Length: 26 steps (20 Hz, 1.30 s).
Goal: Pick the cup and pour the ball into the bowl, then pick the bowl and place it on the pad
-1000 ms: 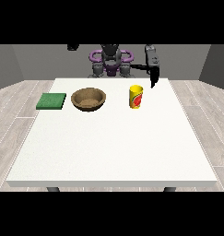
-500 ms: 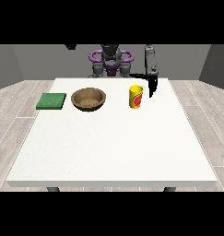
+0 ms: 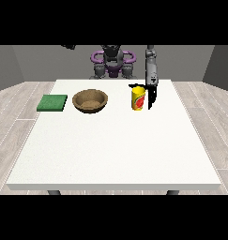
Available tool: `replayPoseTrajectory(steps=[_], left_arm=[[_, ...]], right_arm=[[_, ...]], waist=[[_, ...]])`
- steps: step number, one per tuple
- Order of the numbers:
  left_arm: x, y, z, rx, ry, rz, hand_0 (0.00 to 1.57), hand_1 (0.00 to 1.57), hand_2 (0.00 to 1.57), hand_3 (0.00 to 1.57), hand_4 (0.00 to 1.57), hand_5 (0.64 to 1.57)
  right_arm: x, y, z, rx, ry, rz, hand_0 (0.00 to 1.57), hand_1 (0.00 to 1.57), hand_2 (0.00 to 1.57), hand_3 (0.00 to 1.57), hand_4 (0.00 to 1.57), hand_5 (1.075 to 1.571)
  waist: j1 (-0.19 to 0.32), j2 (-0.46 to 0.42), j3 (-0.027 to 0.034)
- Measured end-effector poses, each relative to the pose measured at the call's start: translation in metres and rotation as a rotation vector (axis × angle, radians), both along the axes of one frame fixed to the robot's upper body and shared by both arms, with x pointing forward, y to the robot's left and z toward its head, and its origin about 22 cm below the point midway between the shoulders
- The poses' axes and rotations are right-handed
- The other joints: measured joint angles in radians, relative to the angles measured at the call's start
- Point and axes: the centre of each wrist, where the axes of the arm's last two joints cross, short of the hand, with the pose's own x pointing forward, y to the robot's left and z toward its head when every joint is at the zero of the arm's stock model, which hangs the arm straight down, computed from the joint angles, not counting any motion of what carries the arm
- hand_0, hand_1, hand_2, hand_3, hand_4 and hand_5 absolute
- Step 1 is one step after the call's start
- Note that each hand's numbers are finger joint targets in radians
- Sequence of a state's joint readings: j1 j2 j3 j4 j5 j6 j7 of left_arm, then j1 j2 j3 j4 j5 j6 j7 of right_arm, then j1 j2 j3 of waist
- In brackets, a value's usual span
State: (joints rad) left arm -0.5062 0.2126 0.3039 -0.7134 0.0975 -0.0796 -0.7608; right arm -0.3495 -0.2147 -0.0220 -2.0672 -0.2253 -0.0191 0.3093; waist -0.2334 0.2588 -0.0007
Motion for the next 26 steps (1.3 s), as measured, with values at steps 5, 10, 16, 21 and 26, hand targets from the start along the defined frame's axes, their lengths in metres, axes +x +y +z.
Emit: replayPoseTrajectory(steps=[5, 10, 16, 21, 26], left_arm=[[0.004, 0.010, -0.004, -0.011, -0.015, 0.035, 1.12, 1.12, 1.57, 1.50, 0.48, 1.536], [-0.004, 0.023, -0.011, 0.157, -0.052, 0.142, 1.32, 1.32, 1.57, 1.57, 1.04, 1.487], [-0.003, 0.019, -0.013, 0.272, -0.060, 0.199, 1.33, 1.33, 1.57, 1.57, 1.07, 1.481], [0.013, -0.010, -0.004, 0.405, -0.001, 0.178, 1.36, 1.36, 1.57, 1.57, 1.12, 1.499], [0.037, -0.043, 0.019, 0.571, 0.030, 0.178, 1.41, 1.41, 1.57, 1.57, 1.09, 1.543]], right_arm=[[-0.017, -0.009, 0.019, -0.017, -0.056, 0.005, 0.00, 0.00, 0.00, 0.00, 0.00, 1.564], [-0.025, -0.017, 0.024, -0.014, -0.070, 0.023, 0.00, 0.00, 0.00, 0.00, 0.00, 1.559], [-0.025, -0.037, 0.024, 0.003, -0.050, 0.013, 0.00, 0.00, 0.00, 0.00, 0.09, 1.559], [-0.010, -0.055, 0.008, 0.014, 0.046, -0.028, 0.00, 0.00, 0.00, 0.00, 0.19, 1.558], [0.003, -0.063, -0.007, 0.021, 0.103, -0.052, 0.00, 0.00, 0.00, 0.00, 0.26, 1.560]], waist=[[-0.033, 0.038, -0.0003], [-0.067, 0.058, 0.0005], [-0.068, 0.031, 0.0040], [-0.028, -0.071, 0.0024], [-0.006, -0.127, 0.0023]])
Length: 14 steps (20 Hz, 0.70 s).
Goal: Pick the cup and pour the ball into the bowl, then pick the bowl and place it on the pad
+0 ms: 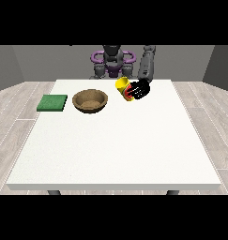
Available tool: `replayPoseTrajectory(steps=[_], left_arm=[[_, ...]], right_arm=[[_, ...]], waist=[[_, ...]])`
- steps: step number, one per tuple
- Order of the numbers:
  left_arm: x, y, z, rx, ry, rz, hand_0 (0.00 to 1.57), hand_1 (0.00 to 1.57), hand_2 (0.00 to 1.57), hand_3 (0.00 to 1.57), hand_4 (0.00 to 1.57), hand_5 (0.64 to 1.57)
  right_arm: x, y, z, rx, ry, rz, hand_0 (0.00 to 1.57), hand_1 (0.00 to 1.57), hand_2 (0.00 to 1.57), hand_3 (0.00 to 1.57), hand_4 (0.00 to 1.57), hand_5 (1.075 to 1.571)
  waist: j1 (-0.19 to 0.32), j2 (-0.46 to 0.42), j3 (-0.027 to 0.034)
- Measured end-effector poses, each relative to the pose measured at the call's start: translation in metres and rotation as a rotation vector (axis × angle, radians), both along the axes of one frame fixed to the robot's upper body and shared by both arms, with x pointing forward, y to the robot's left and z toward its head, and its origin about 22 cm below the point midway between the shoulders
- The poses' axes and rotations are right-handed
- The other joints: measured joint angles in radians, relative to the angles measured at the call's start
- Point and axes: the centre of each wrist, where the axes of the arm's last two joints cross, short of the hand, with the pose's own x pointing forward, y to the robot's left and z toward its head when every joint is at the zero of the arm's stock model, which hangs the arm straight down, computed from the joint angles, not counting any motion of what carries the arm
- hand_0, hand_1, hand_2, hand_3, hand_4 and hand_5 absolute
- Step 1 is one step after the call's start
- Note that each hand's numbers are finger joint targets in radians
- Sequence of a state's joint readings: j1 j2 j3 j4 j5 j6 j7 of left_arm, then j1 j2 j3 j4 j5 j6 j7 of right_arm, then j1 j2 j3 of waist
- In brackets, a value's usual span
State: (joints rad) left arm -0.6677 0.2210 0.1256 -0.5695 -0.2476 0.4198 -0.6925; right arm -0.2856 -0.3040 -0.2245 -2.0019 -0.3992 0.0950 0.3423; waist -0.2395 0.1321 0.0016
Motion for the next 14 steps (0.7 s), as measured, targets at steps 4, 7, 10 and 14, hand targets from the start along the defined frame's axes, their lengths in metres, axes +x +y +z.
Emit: replayPoseTrajectory(steps=[4, 7, 10, 14], left_arm=[[0.017, -0.018, 0.019, 0.173, -0.011, 0.083, 1.41, 1.41, 1.57, 1.57, 0.97, 1.562], [0.025, -0.033, 0.026, 0.287, -0.012, 0.138, 1.39, 1.39, 1.57, 1.57, 0.92, 1.561], [0.034, -0.042, 0.036, 0.364, -0.012, 0.187, 1.39, 1.39, 1.57, 1.57, 0.92, 1.561], [0.041, -0.050, 0.043, 0.446, -0.036, 0.230, 1.37, 1.37, 1.57, 1.57, 0.84, 1.565]], right_arm=[[0.006, 0.003, -0.002, -0.005, -0.005, 0.020, 0.00, 0.00, 0.00, 0.00, 0.28, 1.560], [0.011, 0.003, -0.006, -0.002, -0.009, 0.033, 0.00, 0.00, 0.00, 0.00, 0.31, 1.562], [0.013, 0.006, -0.007, -0.001, -0.017, 0.052, 0.00, 0.00, 0.00, 0.00, 0.33, 1.563], [0.015, 0.006, -0.002, -0.007, -0.025, 0.047, 0.00, 0.00, 0.00, 0.00, 0.34, 1.563]], waist=[[-0.028, 0.005, 0.0003], [-0.036, 0.010, 0.0004], [-0.049, 0.016, -0.0002], [-0.045, 0.027, -0.0009]])
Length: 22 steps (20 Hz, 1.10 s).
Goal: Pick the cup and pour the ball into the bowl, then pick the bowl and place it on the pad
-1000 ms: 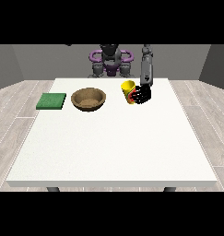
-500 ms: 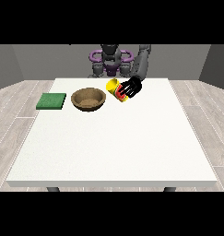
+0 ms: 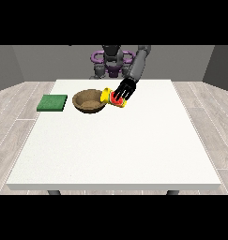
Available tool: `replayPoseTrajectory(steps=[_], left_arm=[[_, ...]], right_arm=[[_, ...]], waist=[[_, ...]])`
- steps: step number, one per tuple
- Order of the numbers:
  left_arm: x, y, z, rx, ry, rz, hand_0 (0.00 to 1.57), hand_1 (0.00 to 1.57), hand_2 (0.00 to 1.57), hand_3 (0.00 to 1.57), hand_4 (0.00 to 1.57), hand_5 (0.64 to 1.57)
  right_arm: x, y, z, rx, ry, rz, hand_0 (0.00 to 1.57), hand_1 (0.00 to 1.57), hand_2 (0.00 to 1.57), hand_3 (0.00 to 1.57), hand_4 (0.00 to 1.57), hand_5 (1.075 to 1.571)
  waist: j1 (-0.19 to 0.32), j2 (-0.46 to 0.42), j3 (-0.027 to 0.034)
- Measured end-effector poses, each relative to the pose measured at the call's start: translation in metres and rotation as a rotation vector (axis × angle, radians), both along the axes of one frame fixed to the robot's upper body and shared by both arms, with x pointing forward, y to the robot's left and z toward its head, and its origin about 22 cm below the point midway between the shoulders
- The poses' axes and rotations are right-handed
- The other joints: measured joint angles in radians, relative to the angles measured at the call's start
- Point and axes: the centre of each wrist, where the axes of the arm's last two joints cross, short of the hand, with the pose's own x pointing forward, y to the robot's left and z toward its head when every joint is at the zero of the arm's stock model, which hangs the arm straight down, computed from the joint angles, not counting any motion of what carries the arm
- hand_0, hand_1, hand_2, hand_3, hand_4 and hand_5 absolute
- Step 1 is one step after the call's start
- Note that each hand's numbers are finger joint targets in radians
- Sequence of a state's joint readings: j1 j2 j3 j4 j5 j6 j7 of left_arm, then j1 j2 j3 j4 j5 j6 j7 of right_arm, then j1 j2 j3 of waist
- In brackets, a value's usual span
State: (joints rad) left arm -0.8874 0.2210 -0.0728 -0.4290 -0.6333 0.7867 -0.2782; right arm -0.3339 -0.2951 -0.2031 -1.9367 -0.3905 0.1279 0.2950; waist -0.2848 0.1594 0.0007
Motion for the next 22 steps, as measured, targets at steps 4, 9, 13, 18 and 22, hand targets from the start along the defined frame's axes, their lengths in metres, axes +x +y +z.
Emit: replayPoseTrajectory(steps=[4, 9, 13, 18, 22], left_arm=[[0.008, -0.014, 0.008, 0.165, -0.025, 0.025, 1.35, 1.35, 1.57, 1.57, 0.84, 1.550], [0.008, -0.034, 0.000, 0.402, 0.006, 0.017, 1.33, 1.33, 1.43, 1.43, 0.98, 1.480], [0.004, -0.061, -0.009, 0.595, 0.035, -0.026, 1.45, 1.45, 1.57, 1.57, 0.94, 1.490], [0.003, -0.082, -0.010, 0.902, 0.026, -0.067, 1.51, 1.51, 1.57, 1.57, 1.06, 1.501], [-0.003, -0.113, -0.010, 1.059, 0.022, -0.093, 1.50, 1.50, 1.57, 1.57, 1.03, 1.516]], right_arm=[[0.009, 0.003, -0.006, 0.002, 0.022, 0.001, 0.00, 0.00, 0.00, 0.00, 0.36, 1.564], [0.016, 0.010, -0.019, 0.007, 0.079, -0.004, 0.00, 0.00, 0.00, 0.00, 0.38, 1.565], [0.022, 0.007, -0.032, 0.013, 0.117, -0.025, 0.00, 0.00, 0.00, 0.00, 0.38, 1.565], [0.028, -0.004, -0.051, 0.021, 0.182, -0.055, 0.00, 0.00, 0.00, 0.00, 0.38, 1.566], [0.033, -0.012, -0.066, 0.026, 0.230, -0.078, 0.00, 0.00, 0.00, 0.00, 0.38, 1.566]], waist=[[0.009, -0.019, 0.0010], [0.012, -0.071, 0.0018], [0.028, -0.110, 0.0018], [0.067, -0.172, 0.0023], [0.089, -0.217, 0.0014]])
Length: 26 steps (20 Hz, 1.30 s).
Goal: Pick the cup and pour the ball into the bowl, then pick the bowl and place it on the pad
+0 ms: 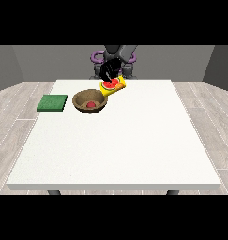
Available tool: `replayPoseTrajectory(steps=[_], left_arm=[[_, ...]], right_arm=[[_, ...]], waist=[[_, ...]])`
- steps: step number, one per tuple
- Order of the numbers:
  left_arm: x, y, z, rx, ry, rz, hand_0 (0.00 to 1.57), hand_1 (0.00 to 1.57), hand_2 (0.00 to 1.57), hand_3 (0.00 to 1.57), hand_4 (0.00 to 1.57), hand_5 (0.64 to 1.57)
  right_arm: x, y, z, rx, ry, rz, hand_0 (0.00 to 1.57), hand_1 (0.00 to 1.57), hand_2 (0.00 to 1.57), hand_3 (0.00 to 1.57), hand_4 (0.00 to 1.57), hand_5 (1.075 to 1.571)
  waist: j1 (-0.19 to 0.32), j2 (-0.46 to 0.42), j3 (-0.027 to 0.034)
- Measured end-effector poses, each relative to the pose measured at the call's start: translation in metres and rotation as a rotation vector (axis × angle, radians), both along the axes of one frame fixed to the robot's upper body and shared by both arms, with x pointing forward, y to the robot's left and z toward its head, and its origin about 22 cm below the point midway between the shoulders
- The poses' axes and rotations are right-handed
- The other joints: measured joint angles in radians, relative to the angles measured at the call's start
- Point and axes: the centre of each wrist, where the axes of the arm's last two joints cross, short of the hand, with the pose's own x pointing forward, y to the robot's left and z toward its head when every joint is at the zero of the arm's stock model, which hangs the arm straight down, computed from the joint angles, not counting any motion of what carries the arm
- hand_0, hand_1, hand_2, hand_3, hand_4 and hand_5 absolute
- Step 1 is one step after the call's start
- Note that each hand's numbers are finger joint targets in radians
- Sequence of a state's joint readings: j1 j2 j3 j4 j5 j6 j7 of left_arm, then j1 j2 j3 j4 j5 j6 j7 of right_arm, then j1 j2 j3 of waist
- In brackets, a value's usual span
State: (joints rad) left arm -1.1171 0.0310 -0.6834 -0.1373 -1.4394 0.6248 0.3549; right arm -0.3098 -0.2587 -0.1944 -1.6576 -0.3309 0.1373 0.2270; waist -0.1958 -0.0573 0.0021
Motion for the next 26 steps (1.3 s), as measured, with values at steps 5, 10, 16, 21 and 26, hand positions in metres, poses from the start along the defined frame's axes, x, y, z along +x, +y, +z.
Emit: replayPoseTrajectory(steps=[5, 10, 16, 21, 26], left_arm=[[-0.009, -0.024, 0.000, 0.087, -0.014, -0.004, 1.50, 1.50, 1.57, 1.57, 1.07, 1.505], [-0.015, -0.018, -0.005, -0.201, 0.057, 0.008, 0.71, 0.71, 1.36, 1.28, 1.10, 1.464], [-0.001, 0.025, 0.017, -0.657, 0.039, 0.076, 1.15, 1.15, 1.57, 1.57, 0.82, 1.570], [-0.013, 0.076, 0.001, -0.933, -0.003, 0.084, 1.55, 1.55, 1.57, 1.57, 1.31, 1.549], [-0.030, 0.100, -0.011, -1.200, -0.037, 0.025, 1.42, 1.42, 1.57, 1.57, 1.38, 1.502]], right_arm=[[0.001, -0.001, -0.012, 0.002, 0.014, -0.006, 0.00, 0.00, 0.00, 0.00, 0.38, 1.564], [-0.005, -0.017, -0.015, -0.006, 0.023, -0.053, 0.00, 0.00, 0.00, 0.00, 0.38, 1.566], [-0.012, -0.029, -0.015, -0.007, 0.008, -0.100, 0.00, 0.00, 0.00, 0.00, 0.39, 1.565], [-0.019, -0.026, 0.000, -0.005, -0.077, -0.092, 0.00, 0.00, 0.00, 0.00, 0.40, 1.566], [-0.028, -0.019, 0.012, 0.005, -0.137, -0.096, 0.00, 0.00, 0.00, 0.00, 0.44, 1.565]], waist=[[0.007, -0.015, -0.0010], [0.064, -0.021, -0.0031], [0.122, -0.001, -0.0061], [0.116, 0.088, -0.0083], [0.134, 0.152, -0.0116]])
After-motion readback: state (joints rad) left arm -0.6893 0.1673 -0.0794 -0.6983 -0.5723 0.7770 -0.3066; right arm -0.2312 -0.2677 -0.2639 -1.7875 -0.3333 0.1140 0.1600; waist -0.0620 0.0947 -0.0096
